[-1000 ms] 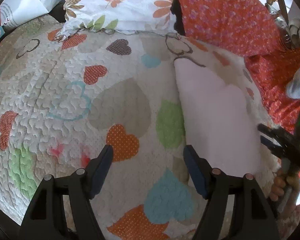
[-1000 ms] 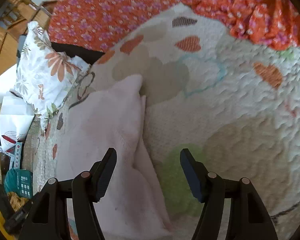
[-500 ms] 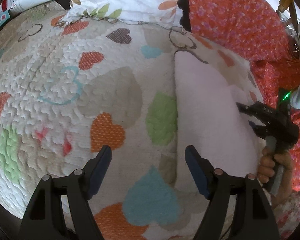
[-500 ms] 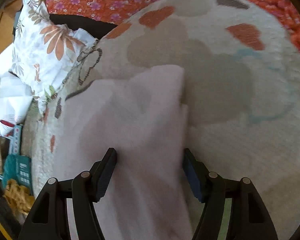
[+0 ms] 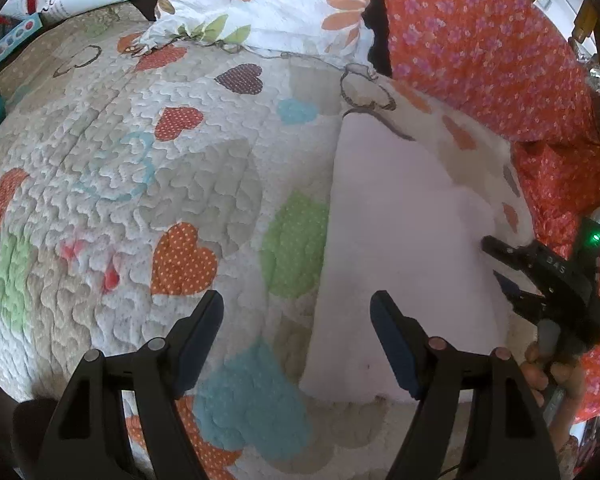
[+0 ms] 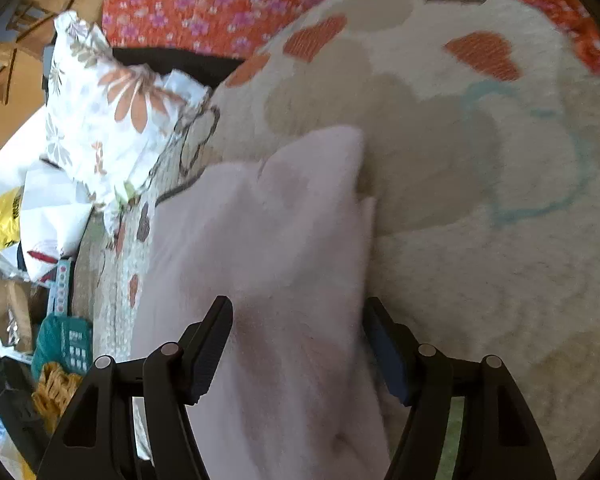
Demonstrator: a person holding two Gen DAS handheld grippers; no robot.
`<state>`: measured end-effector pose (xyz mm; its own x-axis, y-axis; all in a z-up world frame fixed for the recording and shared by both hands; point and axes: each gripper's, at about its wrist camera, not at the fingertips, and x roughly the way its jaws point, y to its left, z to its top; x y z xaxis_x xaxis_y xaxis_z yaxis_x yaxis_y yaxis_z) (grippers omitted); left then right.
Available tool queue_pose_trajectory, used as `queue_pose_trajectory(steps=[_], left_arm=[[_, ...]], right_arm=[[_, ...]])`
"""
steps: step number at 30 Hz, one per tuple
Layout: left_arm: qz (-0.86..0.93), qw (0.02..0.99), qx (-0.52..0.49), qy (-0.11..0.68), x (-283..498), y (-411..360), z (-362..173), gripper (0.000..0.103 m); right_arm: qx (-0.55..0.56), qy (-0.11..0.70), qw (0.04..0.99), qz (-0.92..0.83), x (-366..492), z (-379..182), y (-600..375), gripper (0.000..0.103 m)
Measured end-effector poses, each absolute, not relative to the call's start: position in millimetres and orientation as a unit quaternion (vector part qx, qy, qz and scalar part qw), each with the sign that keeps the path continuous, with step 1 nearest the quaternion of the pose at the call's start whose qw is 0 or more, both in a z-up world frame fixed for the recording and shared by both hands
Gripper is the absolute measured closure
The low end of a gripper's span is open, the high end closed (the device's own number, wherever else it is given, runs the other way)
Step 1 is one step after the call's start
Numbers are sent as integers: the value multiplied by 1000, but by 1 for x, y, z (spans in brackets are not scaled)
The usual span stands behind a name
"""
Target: Fold small clothes
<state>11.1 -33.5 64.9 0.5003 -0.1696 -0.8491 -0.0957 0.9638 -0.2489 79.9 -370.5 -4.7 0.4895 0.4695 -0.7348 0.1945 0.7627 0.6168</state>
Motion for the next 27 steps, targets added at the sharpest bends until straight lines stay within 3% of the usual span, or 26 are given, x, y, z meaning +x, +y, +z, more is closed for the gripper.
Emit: queue_pose_trajectory(steps=[5, 7, 8, 14, 21, 27], left_arm=[[-7, 860, -126, 494, -3, -30, 68, 28], [-4, 860, -108, 498, -7, -34, 64, 28], [-5, 860, -98, 501, -9, -38, 61, 28], [-1, 836, -28, 548, -7, -63, 21, 28], [-21, 852, -84, 517, -15, -41, 46, 28], [-29, 848, -129, 513, 8, -24, 50, 24]], right_arm=[[306, 452, 838, 26, 54, 23, -391, 32], [304, 436, 847, 19, 42, 34, -396, 47], [307, 430, 849, 23, 36, 39, -398, 47], [285, 418, 862, 27, 15, 50, -387, 47], [301, 462, 834, 26, 7, 21, -381, 47], [324, 472, 818, 49, 22, 9, -380, 41]])
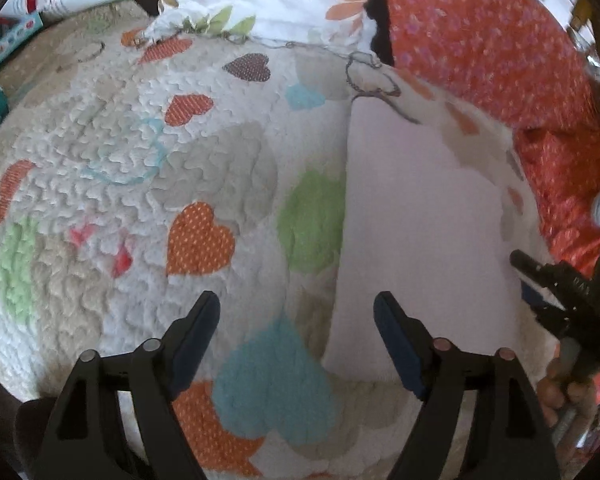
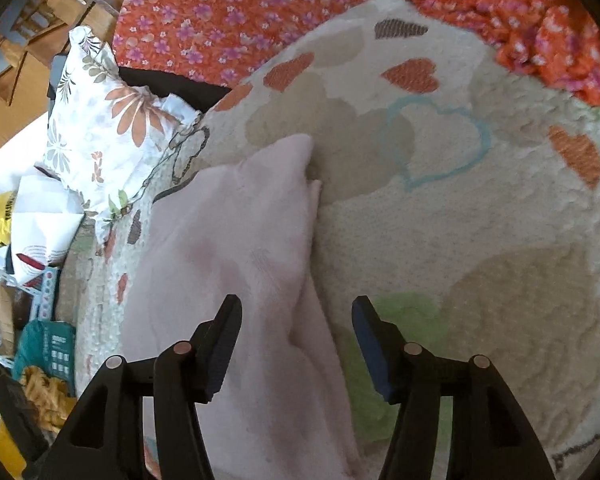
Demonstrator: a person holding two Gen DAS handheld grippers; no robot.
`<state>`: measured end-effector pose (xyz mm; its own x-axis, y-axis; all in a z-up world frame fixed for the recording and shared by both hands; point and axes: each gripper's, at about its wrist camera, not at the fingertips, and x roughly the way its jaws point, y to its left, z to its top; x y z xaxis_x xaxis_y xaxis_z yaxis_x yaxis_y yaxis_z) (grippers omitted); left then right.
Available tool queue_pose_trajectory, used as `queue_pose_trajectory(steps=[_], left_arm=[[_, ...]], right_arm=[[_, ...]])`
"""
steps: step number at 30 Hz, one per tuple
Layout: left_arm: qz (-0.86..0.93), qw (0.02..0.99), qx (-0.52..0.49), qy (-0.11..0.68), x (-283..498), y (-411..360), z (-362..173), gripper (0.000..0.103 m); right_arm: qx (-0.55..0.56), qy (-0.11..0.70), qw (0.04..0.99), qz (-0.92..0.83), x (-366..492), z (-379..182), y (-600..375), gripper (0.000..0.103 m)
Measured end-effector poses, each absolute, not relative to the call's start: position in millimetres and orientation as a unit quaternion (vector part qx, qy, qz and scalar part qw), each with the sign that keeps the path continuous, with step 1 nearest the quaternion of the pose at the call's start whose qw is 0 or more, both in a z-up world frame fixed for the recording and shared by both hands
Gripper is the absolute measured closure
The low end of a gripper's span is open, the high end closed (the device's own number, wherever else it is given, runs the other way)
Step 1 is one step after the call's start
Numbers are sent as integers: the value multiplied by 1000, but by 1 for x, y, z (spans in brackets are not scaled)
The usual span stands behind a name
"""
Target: Fold small clothes
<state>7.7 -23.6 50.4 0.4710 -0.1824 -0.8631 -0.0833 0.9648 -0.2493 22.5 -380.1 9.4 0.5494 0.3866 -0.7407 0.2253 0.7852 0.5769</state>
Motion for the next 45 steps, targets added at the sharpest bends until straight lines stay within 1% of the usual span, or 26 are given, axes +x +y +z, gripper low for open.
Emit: queue_pose_trajectory(steps=[2, 6, 7, 9, 11, 12, 13, 14, 16, 19, 20, 21, 22, 23, 24, 25, 27, 29, 31, 34, 35, 37, 39, 41, 43, 45], left_arm=[[-45, 841, -148, 518, 25, -24, 46, 23], [-92, 835, -157, 520, 67, -40, 33, 17], [-107, 829, -158, 525, 78, -46, 28, 15], [-130, 814, -171, 540, 97, -55, 15, 15], [-130, 804, -187, 549, 107, -57, 8, 14], [-132, 806, -188, 545, 109, -57, 10, 23], [-146, 803, -195, 544, 109, -58, 13, 55], [-158, 793, -206, 551, 110, -58, 16, 58], [-157, 795, -214, 546, 108, -55, 31, 65], [-158, 808, -203, 529, 109, -57, 52, 65], [-150, 814, -194, 526, 112, -58, 55, 64], [-132, 824, -175, 522, 114, -61, 56, 61], [-112, 831, -160, 521, 116, -61, 54, 54], [-88, 837, -138, 523, 117, -63, 50, 51], [-68, 840, -114, 527, 117, -66, 44, 46], [-62, 843, -97, 525, 114, -69, 39, 38], [-57, 853, -82, 512, 102, -71, 38, 34], [-60, 856, -77, 507, 87, -69, 45, 33], [-55, 861, -81, 500, 65, -56, 56, 33], [-35, 884, -73, 460, 33, -37, 82, 32], [-21, 895, -68, 441, 20, -30, 93, 29], [11, 913, -61, 402, -2, -17, 114, 17], [43, 928, -56, 365, -19, -7, 132, 10], [81, 942, -57, 320, -42, 6, 152, 8], [107, 951, -61, 284, -58, 17, 167, 0], [120, 956, -68, 258, -73, 28, 179, 0]], right_arm=[[326, 480, 813, 55, 37, 5, -381, 38], [359, 506, 780, 78, 80, -20, -388, 38], [373, 499, 778, 83, 88, -23, -390, 36], [381, 487, 780, 98, 103, -25, -387, 36], [362, 484, 790, 110, 114, -26, -375, 38], [351, 482, 795, 114, 116, -26, -370, 49], [341, 484, 797, 122, 118, -25, -364, 69], [343, 489, 790, 138, 120, -26, -357, 73], [344, 480, 793, 149, 119, -19, -353, 76], [351, 438, 806, 187, 115, 14, -348, 77], [352, 422, 811, 201, 114, 25, -347, 77], [345, 410, 819, 207, 113, 34, -344, 77], [333, 406, 827, 201, 114, 38, -342, 73], [319, 414, 833, 182, 116, 35, -341, 69], [303, 429, 837, 152, 118, 29, -342, 67], [280, 451, 841, 106, 122, 19, -344, 67], [262, 468, 842, 57, 123, 9, -351, 67], [277, 456, 845, 48, 120, 12, -360, 67], [272, 427, 861, 53, 113, 31, -357, 67], [223, 390, 890, 82, 95, 61, -328, 67], [213, 388, 892, 94, 87, 64, -319, 67], [195, 394, 890, 123, 75, 65, -296, 67], [165, 409, 886, 145, 64, 59, -266, 67], [133, 430, 879, 159, 56, 49, -236, 67], [131, 451, 867, 166, 50, 37, -224, 66], [131, 474, 855, 164, 33, 23, -215, 64]])
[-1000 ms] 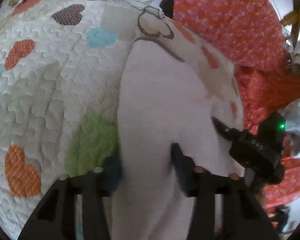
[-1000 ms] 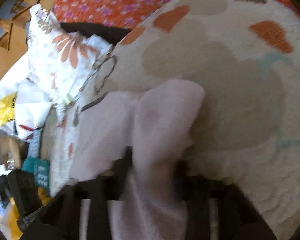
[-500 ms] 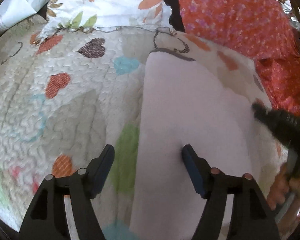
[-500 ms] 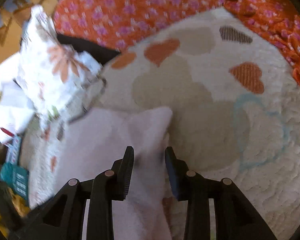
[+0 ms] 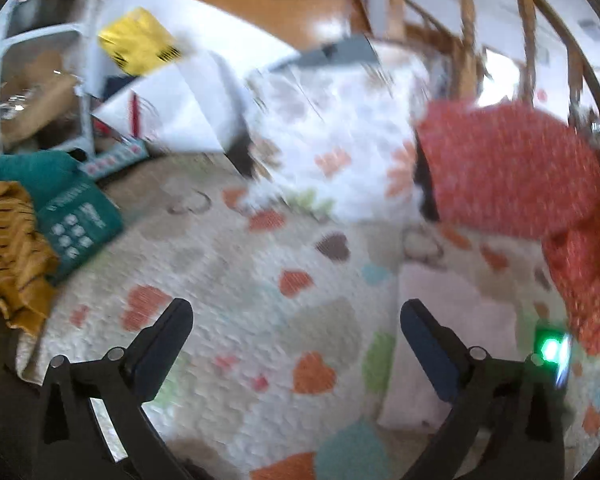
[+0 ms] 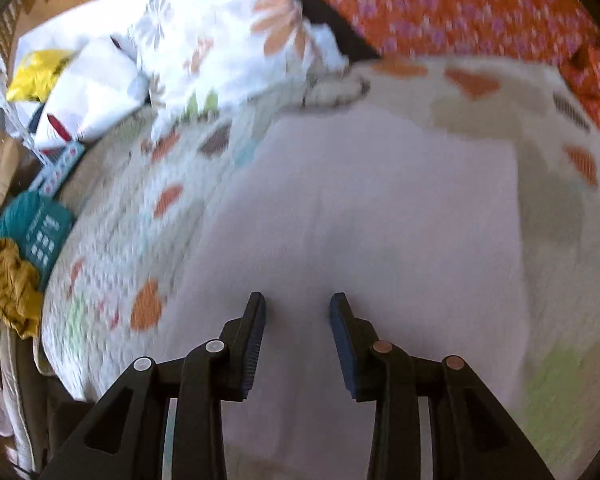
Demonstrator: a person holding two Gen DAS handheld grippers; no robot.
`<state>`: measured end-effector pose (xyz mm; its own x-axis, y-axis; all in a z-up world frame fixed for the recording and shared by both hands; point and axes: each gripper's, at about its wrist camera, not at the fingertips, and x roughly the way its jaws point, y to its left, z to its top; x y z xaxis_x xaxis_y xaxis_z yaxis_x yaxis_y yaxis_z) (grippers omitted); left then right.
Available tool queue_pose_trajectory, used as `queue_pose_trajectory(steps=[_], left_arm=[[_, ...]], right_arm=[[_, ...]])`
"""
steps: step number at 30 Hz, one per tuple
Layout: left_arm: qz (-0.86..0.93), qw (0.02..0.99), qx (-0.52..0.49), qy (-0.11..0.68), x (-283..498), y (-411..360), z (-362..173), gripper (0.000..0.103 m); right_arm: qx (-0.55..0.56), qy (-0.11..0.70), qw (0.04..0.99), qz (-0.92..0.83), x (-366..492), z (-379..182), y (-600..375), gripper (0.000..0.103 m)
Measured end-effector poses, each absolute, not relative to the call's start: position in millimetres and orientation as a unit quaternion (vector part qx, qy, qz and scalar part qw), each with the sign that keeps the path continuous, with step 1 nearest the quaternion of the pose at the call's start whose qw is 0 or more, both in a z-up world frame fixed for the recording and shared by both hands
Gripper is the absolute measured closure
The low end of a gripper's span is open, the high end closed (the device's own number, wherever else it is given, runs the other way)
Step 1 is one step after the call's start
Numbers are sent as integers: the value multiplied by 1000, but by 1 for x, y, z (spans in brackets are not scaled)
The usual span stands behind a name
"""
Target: Fold small clothes
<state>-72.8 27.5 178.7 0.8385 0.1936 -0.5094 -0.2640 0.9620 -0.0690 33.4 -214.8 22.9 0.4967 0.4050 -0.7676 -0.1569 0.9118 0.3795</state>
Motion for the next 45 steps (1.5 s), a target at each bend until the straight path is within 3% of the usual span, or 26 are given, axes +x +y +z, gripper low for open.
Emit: queue_pose_trajectory(steps=[3, 15, 21, 26, 28, 37, 45], left_arm=[[106, 960, -68, 249, -86, 34, 185, 0], [75, 956, -40, 282, -102, 11, 160, 0], [66, 952, -39, 296, -104, 2, 159, 0], [54, 956, -34, 286, -110, -12, 161, 0], [39, 954, -37, 294, -110, -18, 159, 0], [21, 929, -1, 369, -103, -51, 132, 0], [13, 923, 15, 383, -103, -62, 123, 0]], right_arm=[[122, 487, 850, 159, 8, 11, -206, 57], [187, 450, 867, 103, -50, 32, -266, 56], [160, 473, 865, 48, -42, 16, -279, 53], [117, 441, 889, 33, -49, 31, -270, 51], [108, 426, 898, 20, -53, 38, -271, 46], [117, 413, 903, -11, -63, 47, -286, 40], [116, 418, 901, -25, -65, 45, -291, 35]])
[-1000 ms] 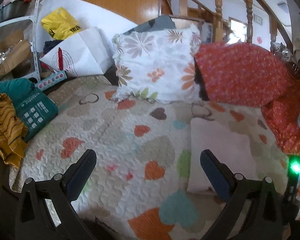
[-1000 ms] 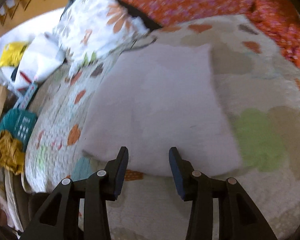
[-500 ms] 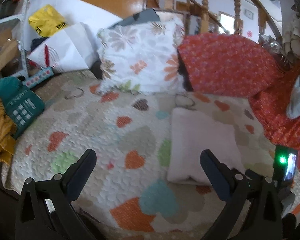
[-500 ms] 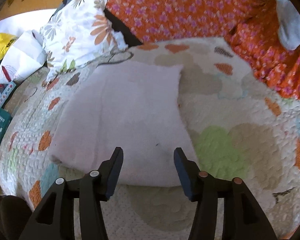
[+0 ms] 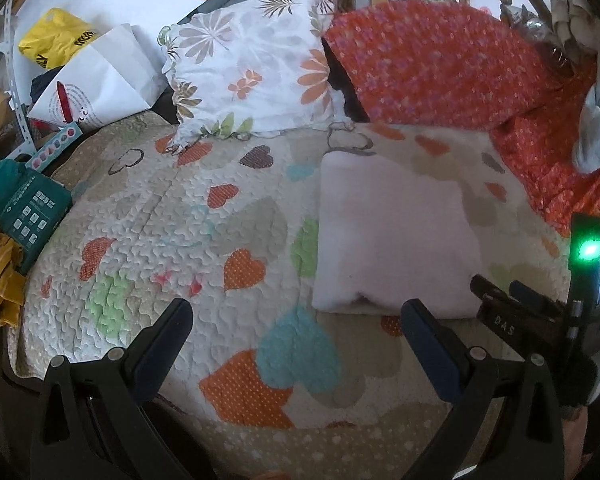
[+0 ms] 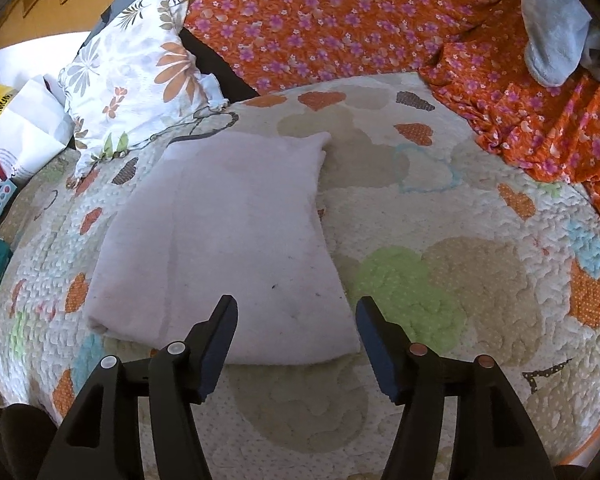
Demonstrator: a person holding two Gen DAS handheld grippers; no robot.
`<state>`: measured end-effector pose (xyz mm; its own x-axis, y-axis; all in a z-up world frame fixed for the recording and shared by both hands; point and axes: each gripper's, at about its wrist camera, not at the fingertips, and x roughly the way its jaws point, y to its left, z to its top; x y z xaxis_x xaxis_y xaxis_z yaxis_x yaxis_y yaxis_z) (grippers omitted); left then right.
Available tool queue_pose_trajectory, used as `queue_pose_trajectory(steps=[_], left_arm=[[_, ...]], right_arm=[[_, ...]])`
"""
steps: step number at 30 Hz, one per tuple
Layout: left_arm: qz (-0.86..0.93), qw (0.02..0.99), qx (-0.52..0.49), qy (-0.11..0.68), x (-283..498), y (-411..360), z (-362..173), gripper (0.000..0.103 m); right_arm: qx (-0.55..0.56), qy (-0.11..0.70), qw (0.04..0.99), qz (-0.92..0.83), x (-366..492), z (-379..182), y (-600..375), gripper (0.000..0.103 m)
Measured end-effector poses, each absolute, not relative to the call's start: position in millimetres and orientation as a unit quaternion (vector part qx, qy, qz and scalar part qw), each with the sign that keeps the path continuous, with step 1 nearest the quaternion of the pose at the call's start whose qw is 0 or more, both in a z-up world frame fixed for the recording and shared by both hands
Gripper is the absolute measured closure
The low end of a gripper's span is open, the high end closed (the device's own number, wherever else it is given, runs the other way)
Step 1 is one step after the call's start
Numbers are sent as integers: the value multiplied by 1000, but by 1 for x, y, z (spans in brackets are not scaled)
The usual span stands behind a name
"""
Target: Fold small clothes
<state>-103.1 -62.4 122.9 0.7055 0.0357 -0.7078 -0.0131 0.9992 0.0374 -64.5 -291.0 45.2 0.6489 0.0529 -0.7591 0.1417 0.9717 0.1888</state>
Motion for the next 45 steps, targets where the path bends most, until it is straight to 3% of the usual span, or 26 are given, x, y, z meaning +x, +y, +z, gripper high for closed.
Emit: queue_pose_trajectory(steps=[10, 45], left_arm=[[20, 914, 22, 406, -98, -63, 111, 0], [-1, 899, 2, 437, -99, -67, 95, 0]], right_arm=[[95, 422, 901, -26, -62, 43, -284, 30], [103, 440, 891, -43, -73, 35, -295, 26]])
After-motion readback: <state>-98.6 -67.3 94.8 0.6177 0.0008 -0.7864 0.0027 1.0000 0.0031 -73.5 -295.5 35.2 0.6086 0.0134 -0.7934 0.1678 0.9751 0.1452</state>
